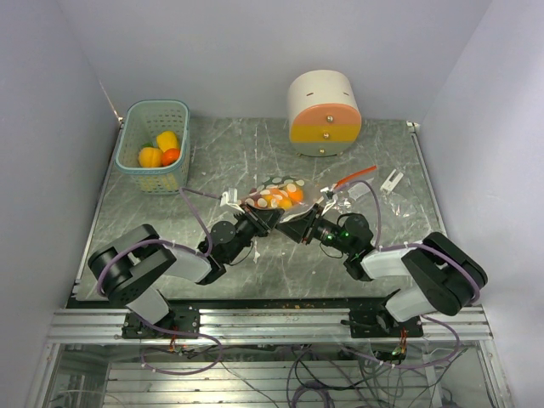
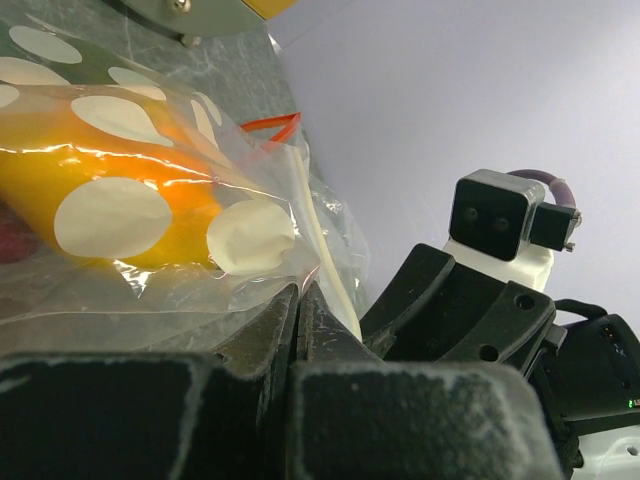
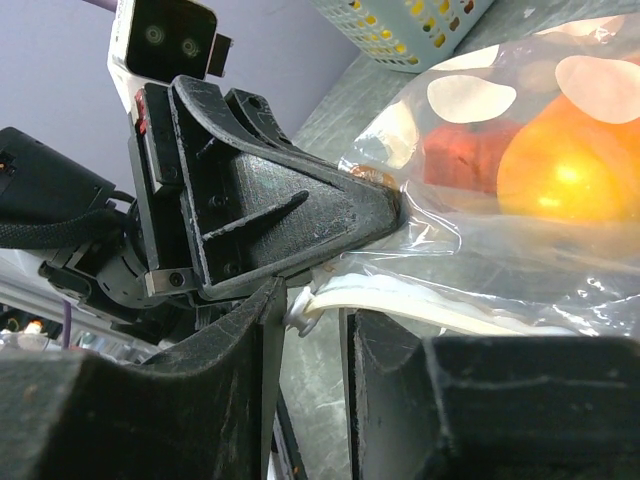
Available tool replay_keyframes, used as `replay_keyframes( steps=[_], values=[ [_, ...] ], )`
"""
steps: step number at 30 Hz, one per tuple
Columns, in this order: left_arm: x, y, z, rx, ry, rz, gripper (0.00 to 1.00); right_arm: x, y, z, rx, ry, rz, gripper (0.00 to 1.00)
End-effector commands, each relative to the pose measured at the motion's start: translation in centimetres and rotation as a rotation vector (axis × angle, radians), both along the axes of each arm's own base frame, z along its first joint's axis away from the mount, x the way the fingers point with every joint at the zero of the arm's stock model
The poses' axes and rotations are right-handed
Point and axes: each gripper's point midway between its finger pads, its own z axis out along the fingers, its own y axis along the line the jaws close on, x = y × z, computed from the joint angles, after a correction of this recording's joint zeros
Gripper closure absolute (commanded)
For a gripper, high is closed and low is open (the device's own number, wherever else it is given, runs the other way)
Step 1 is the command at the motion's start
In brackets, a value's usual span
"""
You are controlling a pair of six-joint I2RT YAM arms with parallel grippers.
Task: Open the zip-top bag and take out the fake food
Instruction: Adjust the zipper food storage bag at the center of the board.
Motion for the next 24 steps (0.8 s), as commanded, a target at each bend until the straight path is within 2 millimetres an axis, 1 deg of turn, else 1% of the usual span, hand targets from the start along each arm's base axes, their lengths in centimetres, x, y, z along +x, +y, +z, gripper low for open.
replay_keyframes(
  steps=[1, 3, 7, 10, 11, 13, 16, 19, 24],
  values=[
    [-0.6, -1.0, 2.2, -0.049, -0.061, -0.052, 0.93, 0.8, -0.5, 1.0, 0.011, -0.036, -0.046, 0.72],
    [-0.6, -0.9, 2.1, -0.045, -0.060, -0.048, 0.93, 0.8, -0.6, 1.0, 0.015, -0.031, -0.050, 0.71],
    [-0.5, -0.7, 1.9, -0.035, -0.058, -0.039, 0.93, 0.7, -0.9, 1.2, 0.028, -0.028, -0.055, 0.64],
    [-0.5, -0.7, 2.0, -0.033, -0.059, -0.036, 0.93, 0.6, -0.9, 1.3, 0.030, -0.025, -0.055, 0.63],
    [-0.5, -0.7, 2.0, -0.033, -0.061, -0.037, 0.93, 0.6, -1.0, 1.3, 0.030, -0.025, -0.057, 0.66],
    [-0.5, -0.7, 2.1, -0.035, -0.064, -0.038, 0.93, 0.7, -1.0, 1.1, 0.028, -0.020, -0.063, 0.77],
    [-0.5, -0.8, 2.4, -0.036, -0.068, -0.040, 0.93, 0.8, -1.1, 0.9, 0.025, -0.012, -0.071, 0.86],
    [-0.6, -0.7, 2.4, -0.035, -0.069, -0.043, 0.93, 0.7, -1.1, 0.8, 0.029, -0.009, -0.070, 0.90],
    [-0.9, -0.8, 2.8, -0.041, -0.077, -0.057, 0.93, 1.1, -1.5, 0.7, 0.018, -0.007, -0.096, 0.90]
  ],
)
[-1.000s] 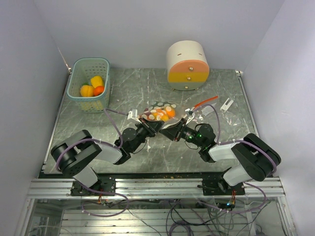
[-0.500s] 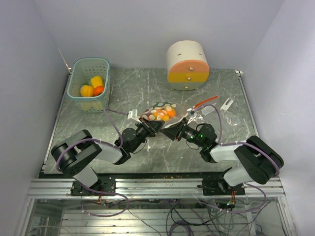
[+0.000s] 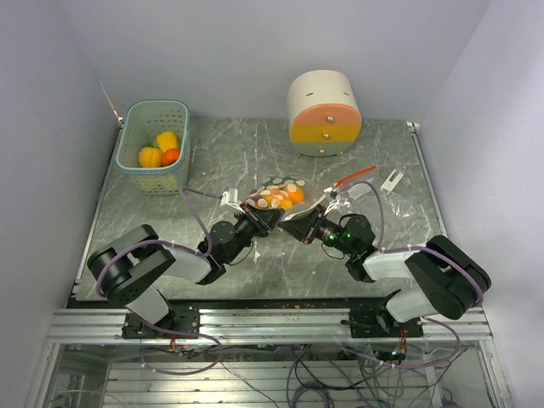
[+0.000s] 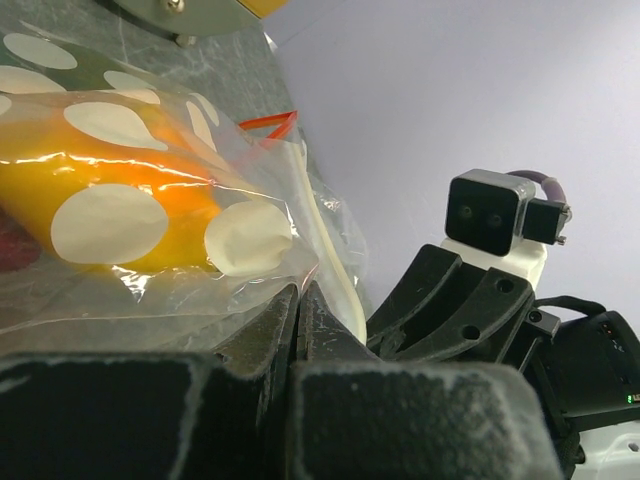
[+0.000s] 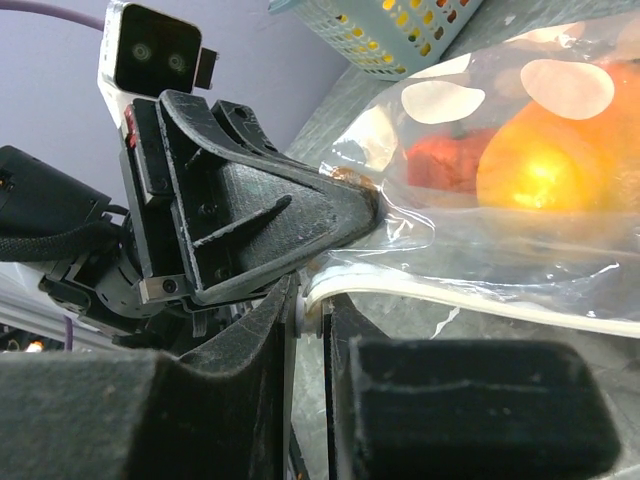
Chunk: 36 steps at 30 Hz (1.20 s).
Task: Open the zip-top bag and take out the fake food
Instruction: Adjust the zipper food storage bag at the center of the board.
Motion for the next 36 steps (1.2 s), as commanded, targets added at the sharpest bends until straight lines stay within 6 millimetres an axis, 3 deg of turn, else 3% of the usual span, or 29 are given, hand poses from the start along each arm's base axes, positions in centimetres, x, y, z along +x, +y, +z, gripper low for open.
replay_keyframes(
  steps=[1, 8, 14, 24, 26, 31, 33, 36],
  values=[
    [-0.9, -0.8, 2.8, -0.049, -0.068, -0.057, 0.93, 0.9, -1.1, 0.5, 0.003, -0.025, -0.062, 0.89],
    [-2.0, -1.3, 3.4, -0.036, -0.082, -0.121, 0.93, 2.2, -3.6, 1.0, 0.009, -0.018, -0.123, 0.89],
    [-3.8, -3.5, 2.0, 0.008, -0.068, -0.281, 0.93, 3.4, -5.9, 1.8, 0.013, -0.030, -0.170, 0.89],
    [-3.3, -4.1, -1.1, -0.038, -0.006, -0.274, 0.89, 1.0, -5.9, 2.7, 0.065, -0.055, -0.087, 0.89],
    [-3.1, -4.1, -1.4, -0.048, 0.009, -0.265, 0.80, 0.4, -6.0, 3.0, 0.076, -0.061, -0.077, 0.89],
    [-3.1, -3.8, -1.7, -0.064, 0.014, -0.256, 0.41, 0.4, -6.6, 3.0, 0.070, -0.052, -0.115, 0.91],
    [-3.5, -3.9, -1.3, -0.080, 0.007, -0.274, 0.34, 0.6, -6.7, 3.2, 0.065, -0.057, -0.131, 0.92],
    [-4.0, -4.0, -0.7, -0.129, 0.006, -0.298, 0.32, 1.1, -6.9, 2.9, 0.051, -0.054, -0.156, 0.92]
  ],
)
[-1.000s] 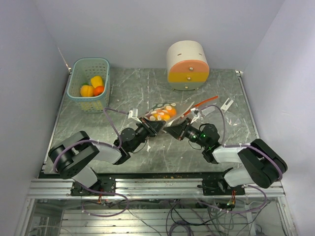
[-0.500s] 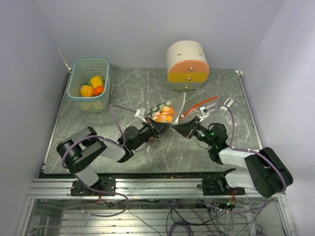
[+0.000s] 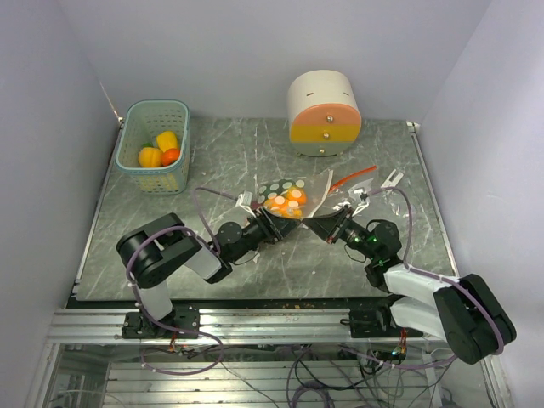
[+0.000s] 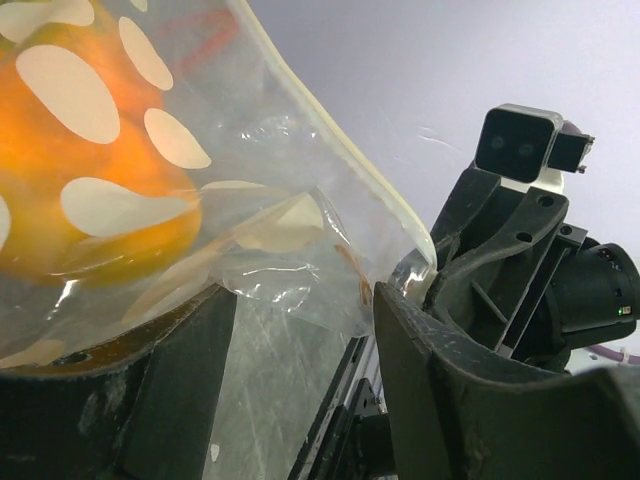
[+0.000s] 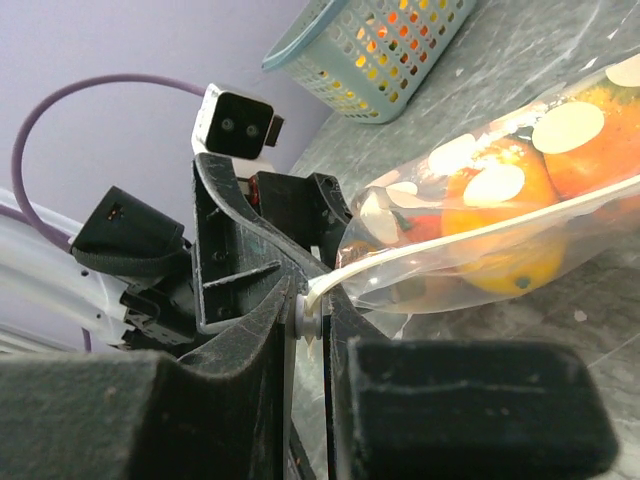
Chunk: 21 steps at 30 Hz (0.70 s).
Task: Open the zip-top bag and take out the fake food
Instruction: Adjust the zipper food storage bag at the center of the board.
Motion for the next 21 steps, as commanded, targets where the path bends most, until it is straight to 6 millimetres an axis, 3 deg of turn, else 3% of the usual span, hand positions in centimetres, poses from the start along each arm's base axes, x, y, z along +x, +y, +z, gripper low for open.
replay_keyframes(
  steps=[1, 5, 10, 17, 21],
  values=[
    [-1.8, -0.3, 2.2, -0.127, -0.035, -0.073, 0.32, 1.2, -0.6, 0.8, 0.005, -0.039, -0.066, 0.92],
    [-2.5, -0.6, 2.4, -0.218, 0.012, -0.096, 0.34, 1.3, -0.6, 0.3, 0.015, -0.029, -0.065, 0.92],
    [-3.7, -2.9, 2.6, -0.241, 0.021, -0.143, 0.37, 1.3, -0.4, 0.3, 0.029, -0.036, -0.055, 0.92],
    [-3.6, -1.9, 4.0, -0.220, -0.071, -0.092, 0.40, 1.8, -0.9, 0.2, -0.006, -0.031, -0.099, 0.92],
    [-3.3, -1.0, 2.6, -0.107, -0.108, -0.043, 0.44, 2.5, -1.1, 0.4, -0.034, 0.006, -0.132, 0.87]
  ],
)
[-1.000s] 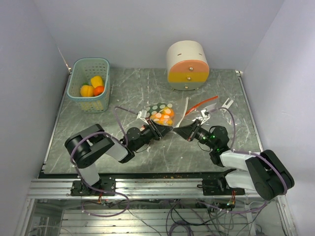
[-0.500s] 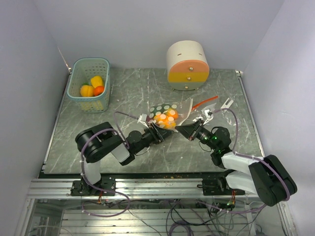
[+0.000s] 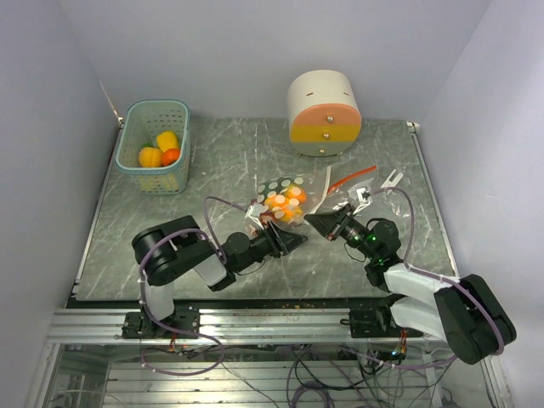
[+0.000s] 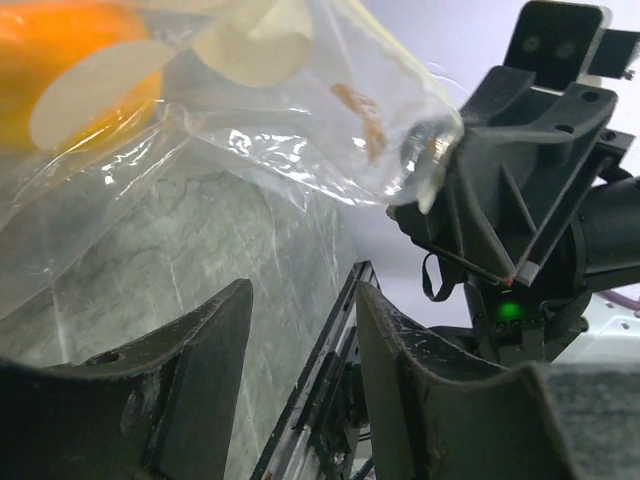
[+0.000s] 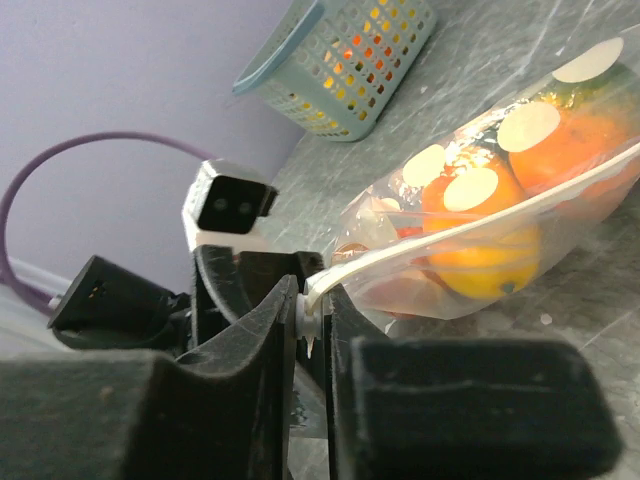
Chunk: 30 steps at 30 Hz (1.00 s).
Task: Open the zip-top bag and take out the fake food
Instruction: Adjust the zipper food storage bag at the center of the board.
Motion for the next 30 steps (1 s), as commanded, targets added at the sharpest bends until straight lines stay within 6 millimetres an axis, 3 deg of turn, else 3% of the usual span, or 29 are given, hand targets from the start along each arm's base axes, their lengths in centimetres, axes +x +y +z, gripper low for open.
replay_keyframes(
  steps=[1, 2, 4, 6, 7, 8, 12, 17, 23, 30],
  values=[
    [0.4, 1.6, 5.0, -0.076, -0.205, 0.071, 0.45, 1.5, -0.6, 0.8, -0.046, 0.009, -0.066, 0.83],
    [0.5, 1.9, 5.4, -0.058, -0.226, 0.082, 0.45, 1.8, -0.6, 0.8, -0.067, 0.021, -0.073, 0.78],
    [0.9, 2.3, 5.3, 0.017, -0.254, 0.104, 0.44, 2.2, -0.7, 0.9, -0.105, 0.032, -0.083, 0.78],
    [1.4, 2.4, 5.0, 0.133, -0.289, 0.123, 0.44, 2.5, -0.8, 1.3, -0.131, 0.029, -0.090, 0.97],
    [1.6, 2.4, 5.4, 0.186, -0.315, 0.136, 0.44, 2.7, -0.8, 1.7, -0.137, 0.024, -0.094, 1.00],
    [1.6, 2.7, 4.6, 0.286, -0.328, 0.136, 0.44, 2.8, -0.8, 2.1, -0.143, 0.022, -0.100, 1.00],
    [1.6, 3.8, 6.1, 0.488, -0.460, 0.197, 0.43, 3.1, -1.3, 3.3, -0.153, 0.010, -0.134, 1.00],
    [1.5, 5.1, 6.4, 0.693, -0.579, 0.245, 0.31, 2.4, -1.2, 5.1, -0.115, -0.011, -0.123, 1.00],
    [0.9, 4.8, 6.6, 0.824, -0.721, 0.317, 0.09, 1.2, -0.8, 8.3, -0.062, -0.053, -0.084, 1.00],
    [0.6, 5.9, 10.6, 0.819, -0.855, 0.454, 0.02, -0.2, -1.1, 10.7, -0.029, -0.085, -0.077, 1.00]
  ],
)
